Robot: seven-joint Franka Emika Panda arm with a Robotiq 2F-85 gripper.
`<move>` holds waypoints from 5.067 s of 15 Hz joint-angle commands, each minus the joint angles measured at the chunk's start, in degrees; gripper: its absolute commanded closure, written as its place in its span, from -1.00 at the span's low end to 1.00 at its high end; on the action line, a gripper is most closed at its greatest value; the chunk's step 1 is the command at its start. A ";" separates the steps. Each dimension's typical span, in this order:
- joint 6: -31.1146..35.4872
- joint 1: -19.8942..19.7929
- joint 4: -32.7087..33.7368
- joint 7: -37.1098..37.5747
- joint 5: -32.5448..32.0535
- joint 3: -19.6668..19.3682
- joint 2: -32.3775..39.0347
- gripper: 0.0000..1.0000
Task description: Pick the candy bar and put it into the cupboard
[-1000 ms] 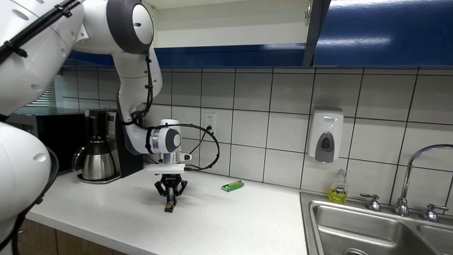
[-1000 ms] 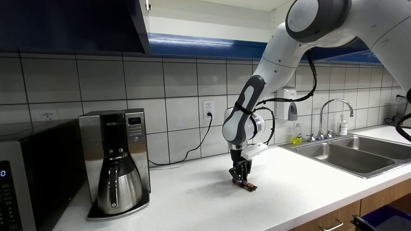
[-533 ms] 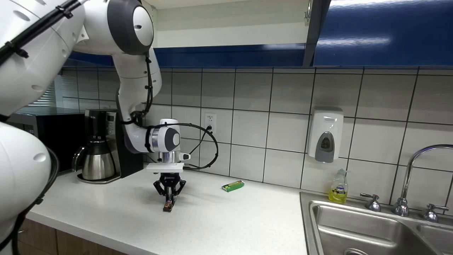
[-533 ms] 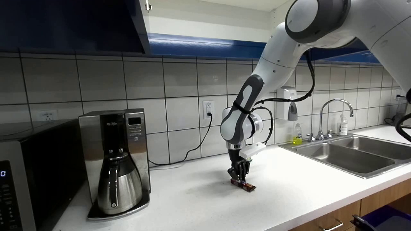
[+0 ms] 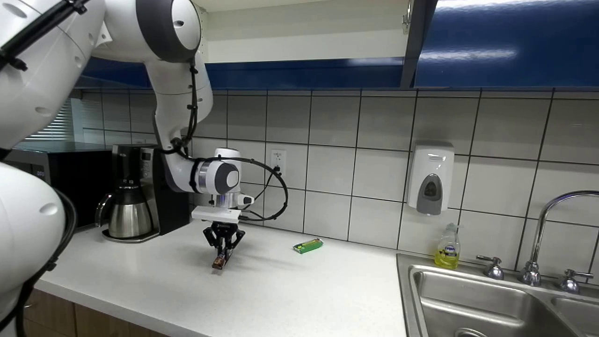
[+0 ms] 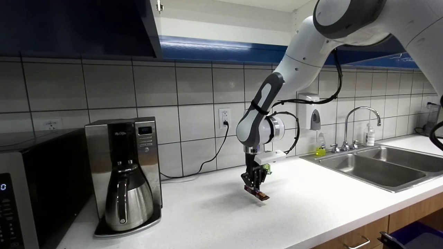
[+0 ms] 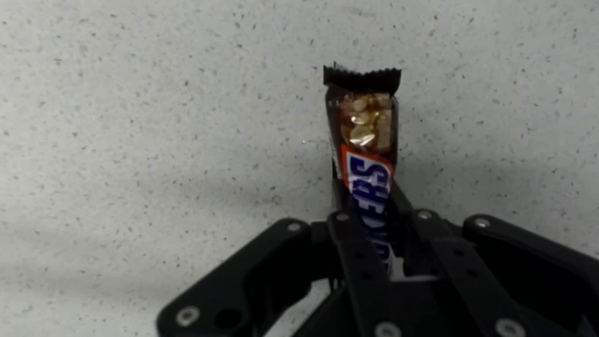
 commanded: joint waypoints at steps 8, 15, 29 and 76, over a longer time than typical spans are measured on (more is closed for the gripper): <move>11.12 -2.01 -18.41 2.83 3.74 1.26 -15.19 0.90; 18.77 -1.62 -32.17 3.87 7.31 1.09 -28.75 0.90; 17.75 0.00 -41.32 9.44 6.67 0.31 -61.23 0.90; -22.81 -6.98 29.62 31.63 3.62 3.37 -41.80 0.90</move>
